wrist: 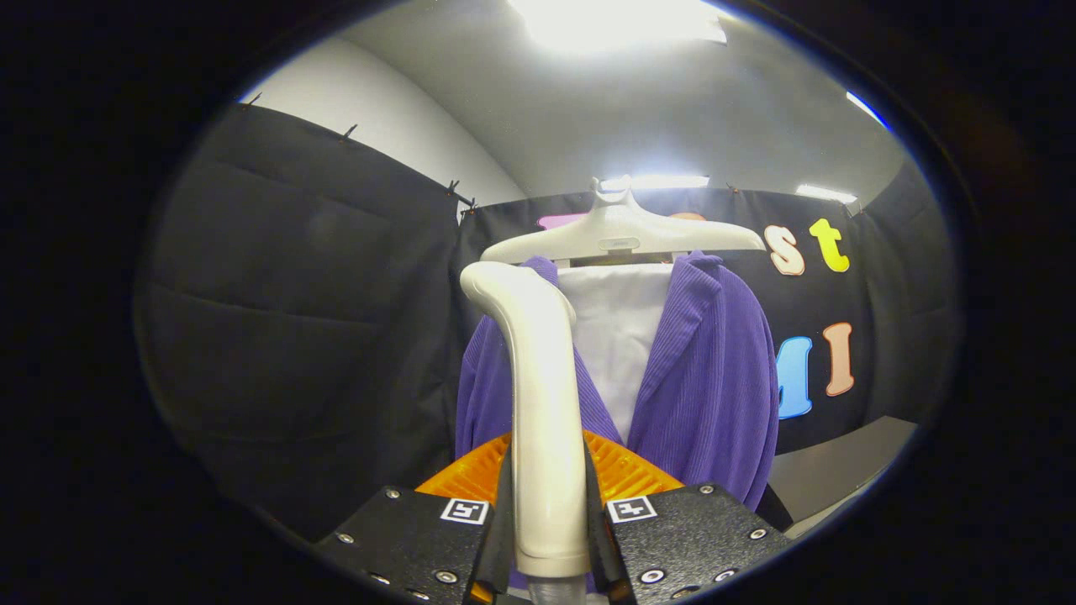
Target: Iron the clothes twice with a garment steamer, once on the left side and once on the right side.
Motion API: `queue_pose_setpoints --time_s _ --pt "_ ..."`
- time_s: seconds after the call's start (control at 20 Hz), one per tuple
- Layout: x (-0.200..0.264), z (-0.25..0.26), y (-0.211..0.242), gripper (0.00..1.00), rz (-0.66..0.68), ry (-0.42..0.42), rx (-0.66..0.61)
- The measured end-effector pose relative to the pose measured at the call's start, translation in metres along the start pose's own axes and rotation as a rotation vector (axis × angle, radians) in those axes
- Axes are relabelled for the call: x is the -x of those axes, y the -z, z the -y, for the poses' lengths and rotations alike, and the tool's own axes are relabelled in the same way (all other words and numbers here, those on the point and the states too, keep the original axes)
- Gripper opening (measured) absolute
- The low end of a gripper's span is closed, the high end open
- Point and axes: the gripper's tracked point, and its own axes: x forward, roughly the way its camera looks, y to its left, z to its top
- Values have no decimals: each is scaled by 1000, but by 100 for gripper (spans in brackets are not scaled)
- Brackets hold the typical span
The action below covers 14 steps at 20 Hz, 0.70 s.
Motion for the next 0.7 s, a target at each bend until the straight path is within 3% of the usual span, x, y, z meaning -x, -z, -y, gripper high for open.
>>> queue_pose_setpoints --time_s 0.7 --pt "25 -6 87 37 -168 4 6"
